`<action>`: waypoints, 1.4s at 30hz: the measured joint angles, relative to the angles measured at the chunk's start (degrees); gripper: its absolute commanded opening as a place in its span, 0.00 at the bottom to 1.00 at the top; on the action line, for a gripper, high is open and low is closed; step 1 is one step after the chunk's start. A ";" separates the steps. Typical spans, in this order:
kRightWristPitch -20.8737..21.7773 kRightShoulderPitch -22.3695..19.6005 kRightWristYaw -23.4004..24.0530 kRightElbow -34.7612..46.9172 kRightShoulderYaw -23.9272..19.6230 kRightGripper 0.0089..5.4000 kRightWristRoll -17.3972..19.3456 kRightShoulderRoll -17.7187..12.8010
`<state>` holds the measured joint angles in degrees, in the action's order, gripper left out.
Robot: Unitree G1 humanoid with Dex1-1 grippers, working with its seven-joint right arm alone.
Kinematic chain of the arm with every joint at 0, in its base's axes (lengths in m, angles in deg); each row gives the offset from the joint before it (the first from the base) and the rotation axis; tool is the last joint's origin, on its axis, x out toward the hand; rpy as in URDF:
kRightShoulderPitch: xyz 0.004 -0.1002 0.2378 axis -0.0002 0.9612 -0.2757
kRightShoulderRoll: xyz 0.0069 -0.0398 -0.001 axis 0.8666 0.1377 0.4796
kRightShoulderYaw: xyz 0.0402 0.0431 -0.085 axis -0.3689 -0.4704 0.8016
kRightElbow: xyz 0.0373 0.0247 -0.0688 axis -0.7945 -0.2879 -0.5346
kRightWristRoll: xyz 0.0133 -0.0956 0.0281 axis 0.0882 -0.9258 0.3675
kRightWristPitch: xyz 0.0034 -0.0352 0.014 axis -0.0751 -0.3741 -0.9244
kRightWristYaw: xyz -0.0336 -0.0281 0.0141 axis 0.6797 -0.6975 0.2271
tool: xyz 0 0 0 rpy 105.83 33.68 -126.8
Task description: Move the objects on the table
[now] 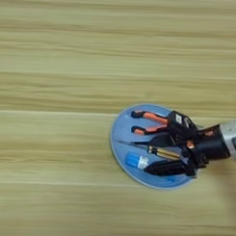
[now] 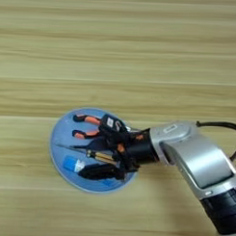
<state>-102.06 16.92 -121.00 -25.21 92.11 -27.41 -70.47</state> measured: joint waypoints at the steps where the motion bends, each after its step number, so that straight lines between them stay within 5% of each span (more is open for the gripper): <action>1: -0.60 -0.69 0.06 0.95 -1.16 0.86 0.90 0.02; 6: -0.98 -3.30 1.06 1.56 -4.35 0.99 2.59 0.09; 19: 1.01 -9.61 2.12 -2.80 -10.33 0.99 3.27 -0.50; 34: 18.76 -9.57 1.83 -15.02 -7.33 0.99 -7.06 -0.76; 42: 23.19 -9.54 0.37 -19.88 -5.45 0.99 -9.82 -0.21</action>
<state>-78.87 7.39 -120.64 -45.09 86.66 -37.23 -70.69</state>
